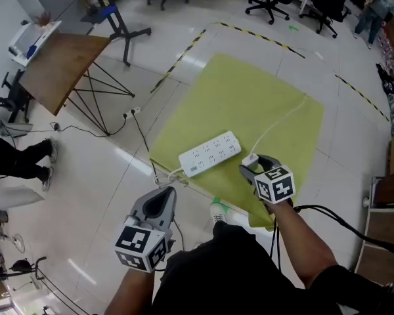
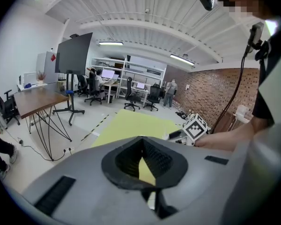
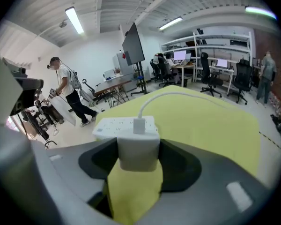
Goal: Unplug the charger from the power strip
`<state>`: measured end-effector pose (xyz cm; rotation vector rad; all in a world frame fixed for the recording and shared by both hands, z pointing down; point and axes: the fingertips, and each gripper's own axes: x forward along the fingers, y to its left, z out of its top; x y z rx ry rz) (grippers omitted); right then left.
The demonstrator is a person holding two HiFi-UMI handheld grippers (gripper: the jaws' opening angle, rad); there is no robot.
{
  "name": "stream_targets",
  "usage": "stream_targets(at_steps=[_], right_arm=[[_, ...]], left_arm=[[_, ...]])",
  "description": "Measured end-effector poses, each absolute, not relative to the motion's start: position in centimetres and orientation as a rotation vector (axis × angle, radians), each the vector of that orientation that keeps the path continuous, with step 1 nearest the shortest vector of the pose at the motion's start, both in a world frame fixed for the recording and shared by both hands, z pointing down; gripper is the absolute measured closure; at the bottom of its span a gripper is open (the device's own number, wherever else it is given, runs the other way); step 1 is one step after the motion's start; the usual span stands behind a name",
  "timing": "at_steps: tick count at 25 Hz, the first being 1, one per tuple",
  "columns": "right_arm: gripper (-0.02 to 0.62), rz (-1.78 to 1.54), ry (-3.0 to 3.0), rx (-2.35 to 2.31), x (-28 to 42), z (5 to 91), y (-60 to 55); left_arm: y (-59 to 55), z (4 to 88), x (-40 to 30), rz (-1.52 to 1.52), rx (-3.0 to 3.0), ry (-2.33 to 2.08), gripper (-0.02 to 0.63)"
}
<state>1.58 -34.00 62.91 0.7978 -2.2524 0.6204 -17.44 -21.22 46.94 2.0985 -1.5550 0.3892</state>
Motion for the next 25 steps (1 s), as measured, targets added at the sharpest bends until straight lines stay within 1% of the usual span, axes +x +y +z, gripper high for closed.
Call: stream_targets(at_steps=[6, 11, 18, 25], right_arm=[[0.327, 0.637, -2.121, 0.769, 8.5, 64.4, -27.8], [0.327, 0.595, -2.018, 0.762, 12.2, 65.6, -24.0], [0.328, 0.502, -1.871, 0.701, 15.2, 68.6, -20.5], [0.327, 0.496, -1.839, 0.695, 16.2, 70.1, -20.5]], left_arm=[[-21.3, 46.9, -13.8, 0.382, 2.196, -1.432, 0.600], [-20.3, 47.4, -11.1, 0.392, 2.266, -1.335, 0.600], [-19.1, 47.3, -8.9, 0.402, 2.314, -1.261, 0.600], [-18.6, 47.2, -9.2, 0.412, 2.307, -1.276, 0.600]])
